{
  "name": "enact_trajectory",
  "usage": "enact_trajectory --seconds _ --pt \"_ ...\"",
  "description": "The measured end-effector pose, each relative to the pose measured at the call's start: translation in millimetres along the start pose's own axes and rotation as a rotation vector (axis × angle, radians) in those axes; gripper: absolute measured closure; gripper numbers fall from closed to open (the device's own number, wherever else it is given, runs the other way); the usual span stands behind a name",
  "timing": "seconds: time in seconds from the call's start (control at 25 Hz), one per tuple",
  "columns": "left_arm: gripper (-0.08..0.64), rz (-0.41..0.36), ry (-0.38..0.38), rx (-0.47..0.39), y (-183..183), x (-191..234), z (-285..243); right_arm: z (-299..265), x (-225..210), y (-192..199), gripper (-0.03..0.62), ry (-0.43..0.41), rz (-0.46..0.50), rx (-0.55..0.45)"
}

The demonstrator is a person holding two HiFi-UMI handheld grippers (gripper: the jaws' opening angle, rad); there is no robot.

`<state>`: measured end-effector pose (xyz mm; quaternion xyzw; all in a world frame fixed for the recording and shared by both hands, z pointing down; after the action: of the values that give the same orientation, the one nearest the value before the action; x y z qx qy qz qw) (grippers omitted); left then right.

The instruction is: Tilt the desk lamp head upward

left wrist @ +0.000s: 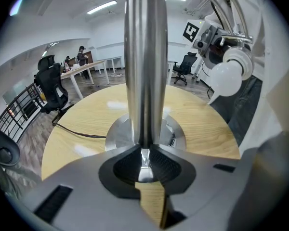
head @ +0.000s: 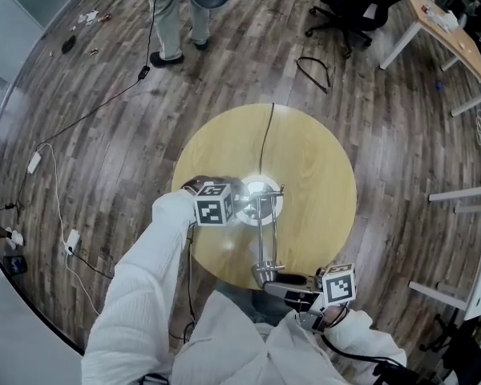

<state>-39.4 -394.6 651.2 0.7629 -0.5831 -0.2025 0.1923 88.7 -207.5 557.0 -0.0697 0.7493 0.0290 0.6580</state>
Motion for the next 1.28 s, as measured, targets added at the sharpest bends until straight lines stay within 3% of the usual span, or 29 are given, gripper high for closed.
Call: enact_trajectory --seconds 0.56,0.92,1.12,1.28 --pt "0.523 0.015 -0.033 0.0 0 -5 0 11 39 11 0.339 0.033 0.052 0.034" --pt "0.526 0.006 -0.032 0.018 0 -3 4 9 67 11 0.349 0.039 0.209 0.069" --pt "0.531 -0.007 -0.038 0.034 0 -5 5 9 86 12 0.402 0.025 0.279 0.067" --pt "0.532 -0.017 -0.035 0.047 -2 -6 4 13 91 14 0.487 0.04 0.31 0.067"
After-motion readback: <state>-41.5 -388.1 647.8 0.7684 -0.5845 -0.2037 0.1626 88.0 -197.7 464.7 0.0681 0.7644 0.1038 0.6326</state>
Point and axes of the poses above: the fingertips, and each gripper's own axes: z backward along the fingers, x to its left, y out of its underside, the point moved 7 cm from there along z, backward along the fingers, and after that the axes turned 7 degrees about -z, right-handed, at the moved point
